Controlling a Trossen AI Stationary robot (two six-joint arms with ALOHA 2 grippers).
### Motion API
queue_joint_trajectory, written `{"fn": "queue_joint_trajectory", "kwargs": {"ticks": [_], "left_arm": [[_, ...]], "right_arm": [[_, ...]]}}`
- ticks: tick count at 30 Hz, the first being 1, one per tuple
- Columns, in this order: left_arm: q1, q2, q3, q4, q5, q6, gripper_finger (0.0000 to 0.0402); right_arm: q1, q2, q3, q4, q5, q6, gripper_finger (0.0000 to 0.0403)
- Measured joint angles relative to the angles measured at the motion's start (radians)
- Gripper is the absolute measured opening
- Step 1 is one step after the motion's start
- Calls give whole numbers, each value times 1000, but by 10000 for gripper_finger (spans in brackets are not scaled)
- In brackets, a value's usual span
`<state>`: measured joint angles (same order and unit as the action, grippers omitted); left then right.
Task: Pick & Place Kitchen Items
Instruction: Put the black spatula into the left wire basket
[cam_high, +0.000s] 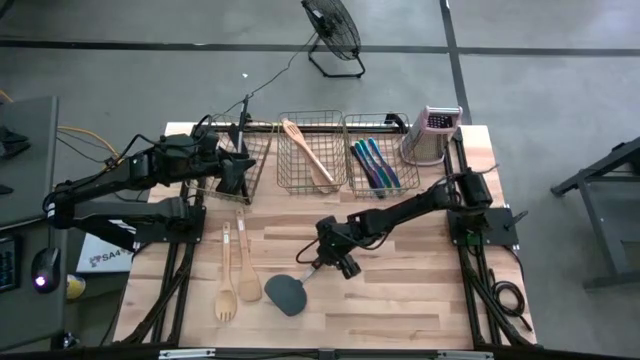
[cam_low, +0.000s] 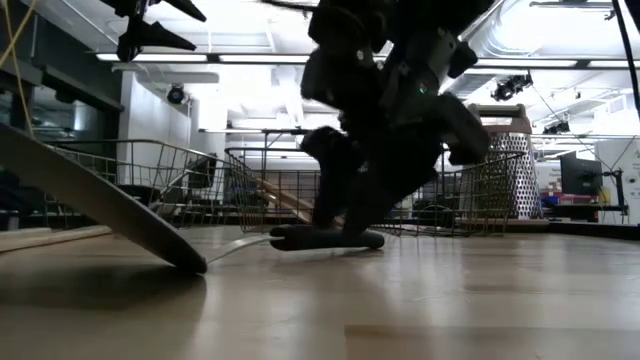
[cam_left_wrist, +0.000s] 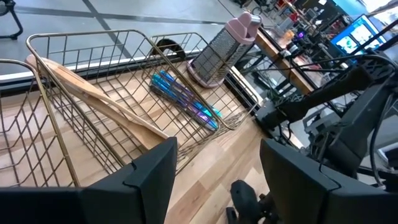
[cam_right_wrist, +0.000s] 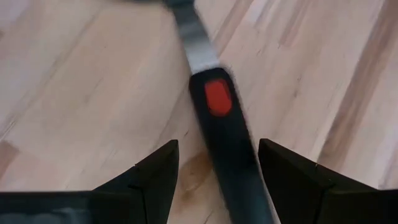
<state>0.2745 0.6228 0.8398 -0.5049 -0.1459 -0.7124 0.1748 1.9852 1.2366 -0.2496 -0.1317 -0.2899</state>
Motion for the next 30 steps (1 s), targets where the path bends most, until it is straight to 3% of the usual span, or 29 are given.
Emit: {"fn": "queue_joint_trajectory", "kwargs": {"ticks": [10,20,30], "left_arm": [[0,0,0,0,-1,0,227],[0,0,0,0,0,0,227],[0,0,0,0,8,0,227]], "right_arm": [[-14,31,2,-61,-14,61,210],[-6,31,2,-96,5,148,96],[32,0,-4,-100,28,364,94]]}}
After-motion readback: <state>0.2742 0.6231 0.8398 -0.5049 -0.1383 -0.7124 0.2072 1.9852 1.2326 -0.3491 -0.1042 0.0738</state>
